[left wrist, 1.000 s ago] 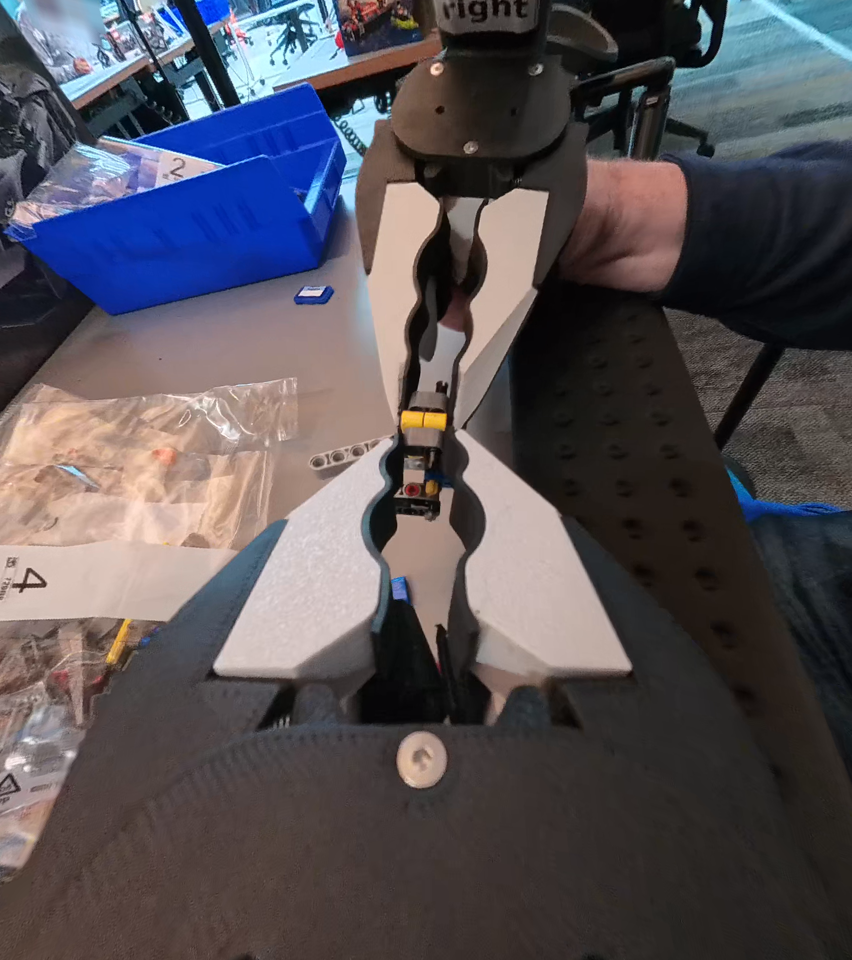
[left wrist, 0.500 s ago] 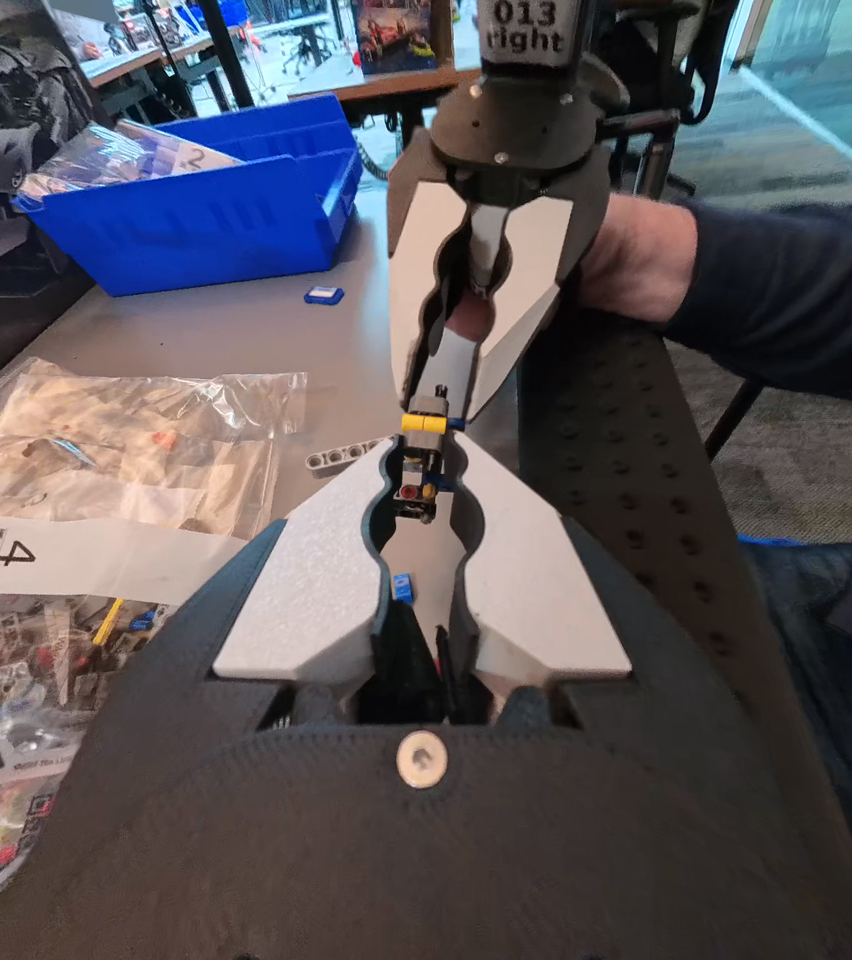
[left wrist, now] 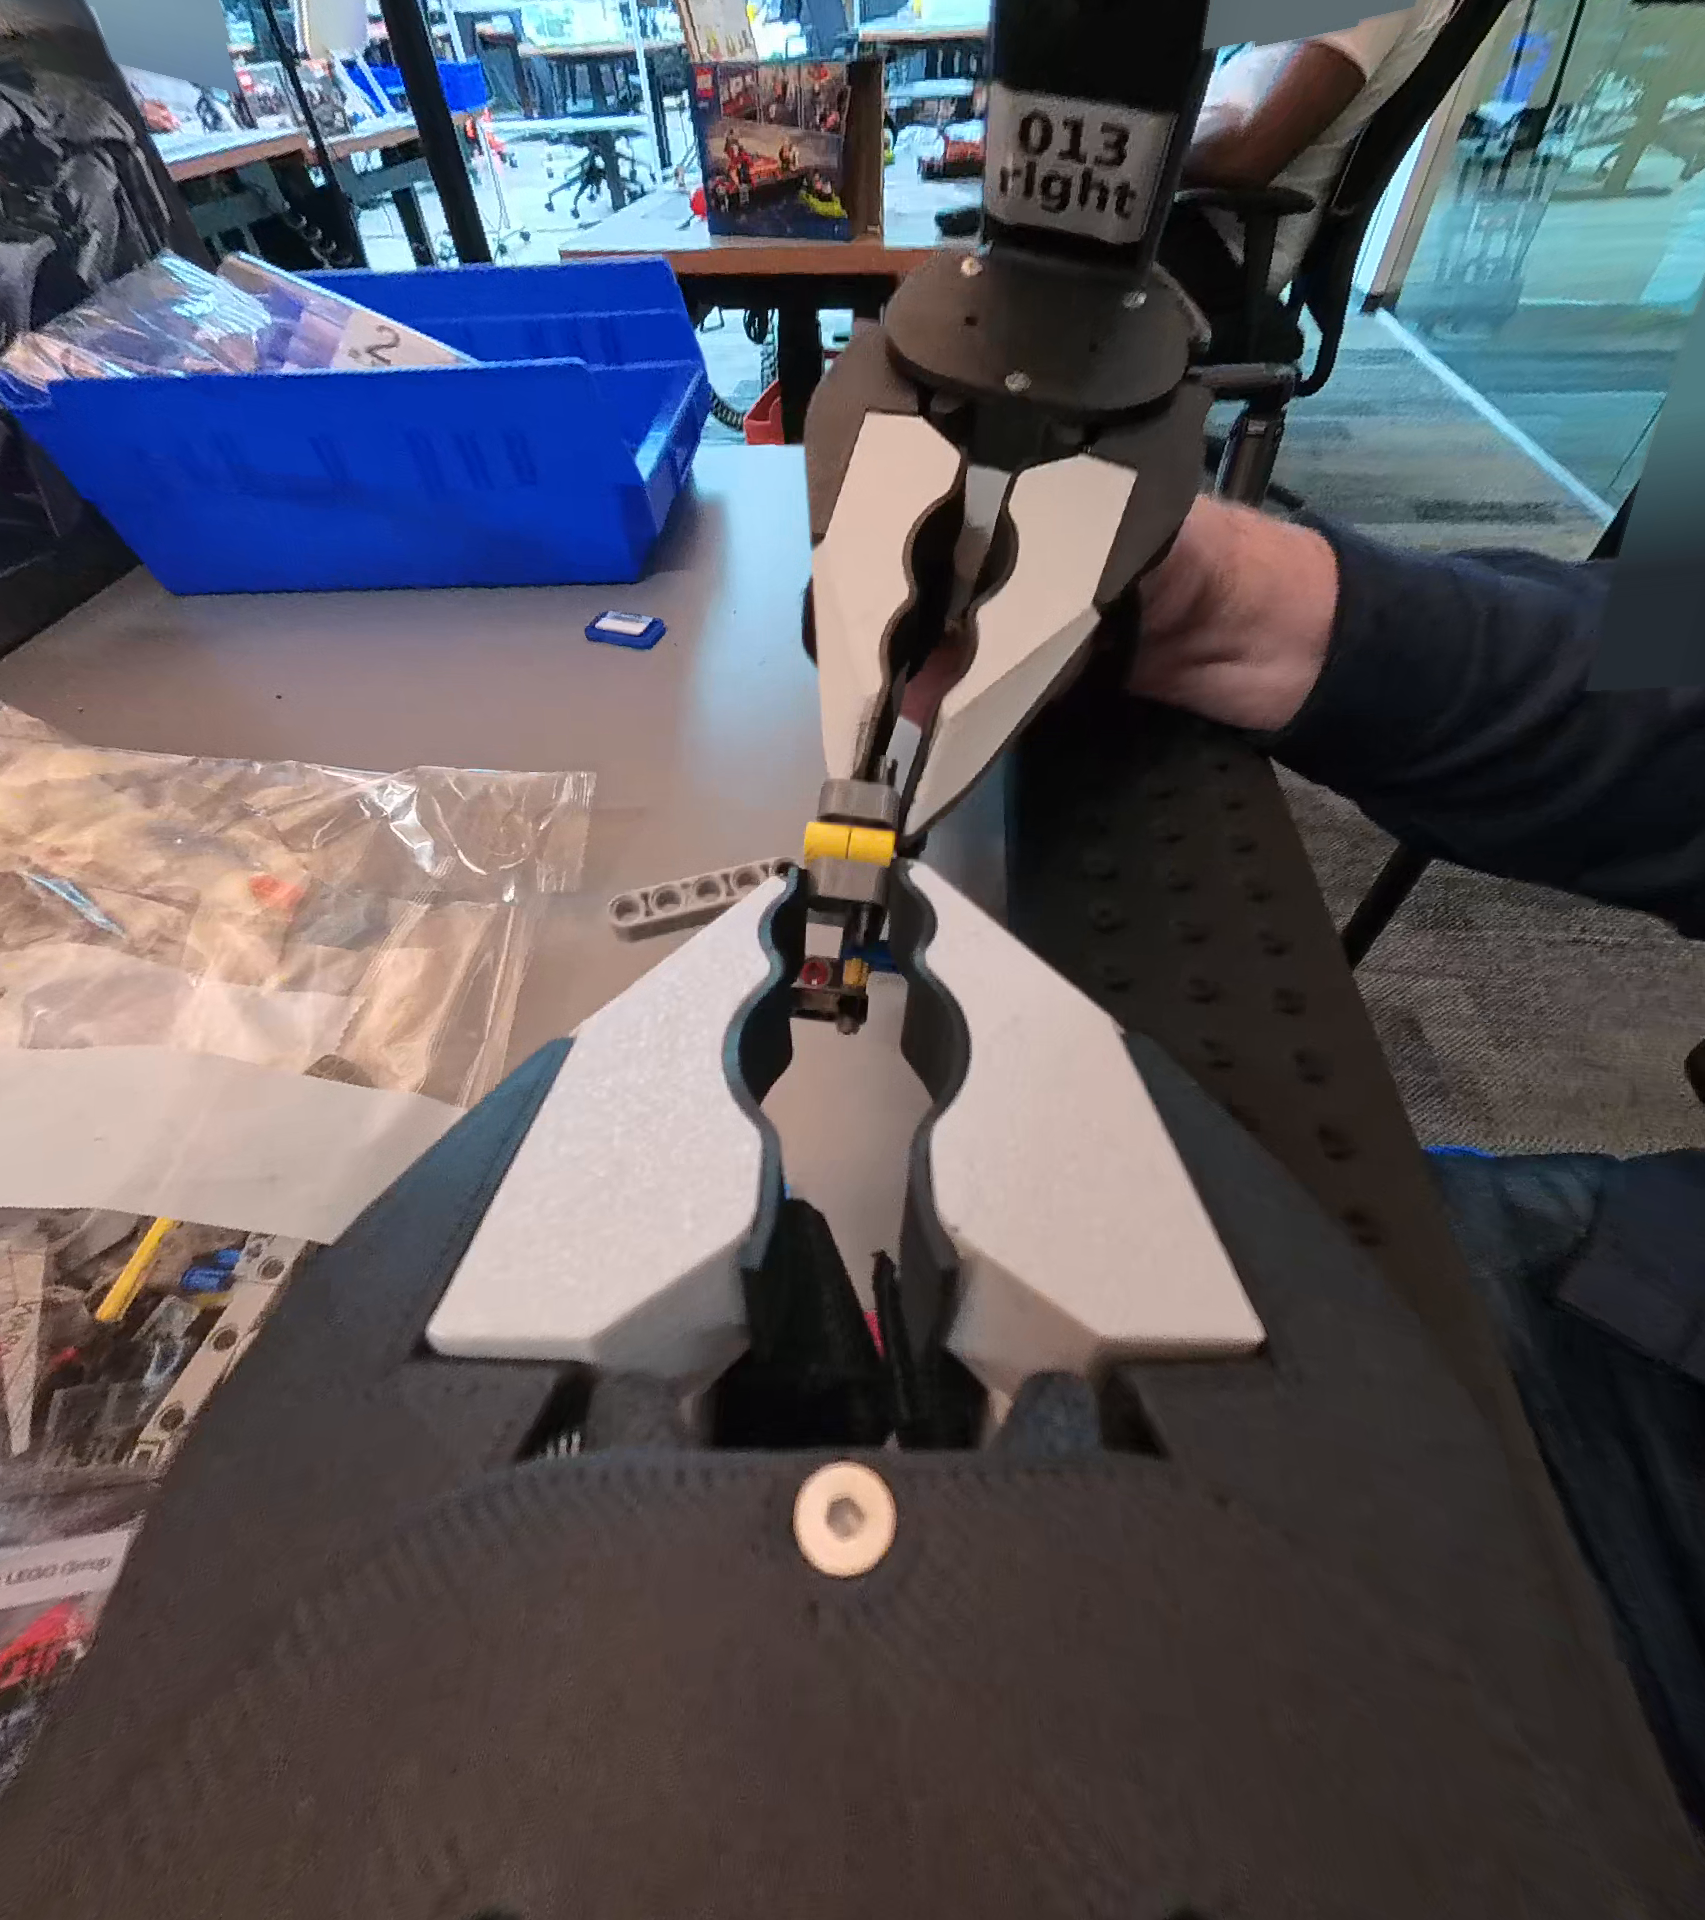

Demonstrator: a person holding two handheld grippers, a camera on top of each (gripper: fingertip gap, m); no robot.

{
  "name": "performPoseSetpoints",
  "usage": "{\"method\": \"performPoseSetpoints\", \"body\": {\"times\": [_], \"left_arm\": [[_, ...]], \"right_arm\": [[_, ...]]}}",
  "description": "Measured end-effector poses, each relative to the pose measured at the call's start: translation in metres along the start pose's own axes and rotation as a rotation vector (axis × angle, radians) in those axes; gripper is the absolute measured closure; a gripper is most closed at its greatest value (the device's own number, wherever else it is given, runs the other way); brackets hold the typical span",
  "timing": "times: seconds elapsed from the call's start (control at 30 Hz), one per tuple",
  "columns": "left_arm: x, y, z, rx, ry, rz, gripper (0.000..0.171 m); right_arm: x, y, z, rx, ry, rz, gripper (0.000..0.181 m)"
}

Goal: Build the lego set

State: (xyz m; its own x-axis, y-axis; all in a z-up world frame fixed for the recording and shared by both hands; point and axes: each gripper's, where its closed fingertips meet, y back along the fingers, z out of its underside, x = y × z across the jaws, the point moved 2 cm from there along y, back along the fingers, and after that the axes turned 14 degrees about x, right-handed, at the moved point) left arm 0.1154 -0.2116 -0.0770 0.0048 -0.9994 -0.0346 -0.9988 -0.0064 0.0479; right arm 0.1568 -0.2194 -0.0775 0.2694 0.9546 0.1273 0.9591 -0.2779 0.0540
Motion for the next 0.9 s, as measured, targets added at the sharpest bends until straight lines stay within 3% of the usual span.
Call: {"method": "performPoseSetpoints", "body": {"times": [0.27, 0.37, 0.47, 0.63, 0.73, 0.9], "left_arm": [[-0.006, 0.004, -0.006, 0.038, 0.028, -0.035, 0.157], [-0.024, 0.026, -0.025, 0.172, 0.123, -0.073, 0.157], [-0.017, 0.011, -0.012, 0.082, 0.07, -0.071, 0.157], [-0.021, 0.01, -0.017, 0.119, 0.074, -0.097, 0.157], [-0.019, 0.007, -0.015, 0.108, 0.081, -0.092, 0.157], [-0.019, 0.006, -0.014, 0.116, 0.116, -0.079, 0.156]], "right_arm": [[0.001, 0.005, -0.008, 0.042, 0.01, 0.024, 0.181], [0.016, 0.027, -0.026, 0.188, -0.036, 0.098, 0.181], [0.015, 0.013, -0.009, 0.082, -0.035, 0.106, 0.178], [0.016, 0.002, -0.006, 0.062, -0.087, 0.12, 0.157], [0.019, -0.001, -0.007, 0.052, 0.004, 0.174, 0.154], [0.019, -0.006, -0.001, -0.028, 0.124, 0.223, 0.166]]}}
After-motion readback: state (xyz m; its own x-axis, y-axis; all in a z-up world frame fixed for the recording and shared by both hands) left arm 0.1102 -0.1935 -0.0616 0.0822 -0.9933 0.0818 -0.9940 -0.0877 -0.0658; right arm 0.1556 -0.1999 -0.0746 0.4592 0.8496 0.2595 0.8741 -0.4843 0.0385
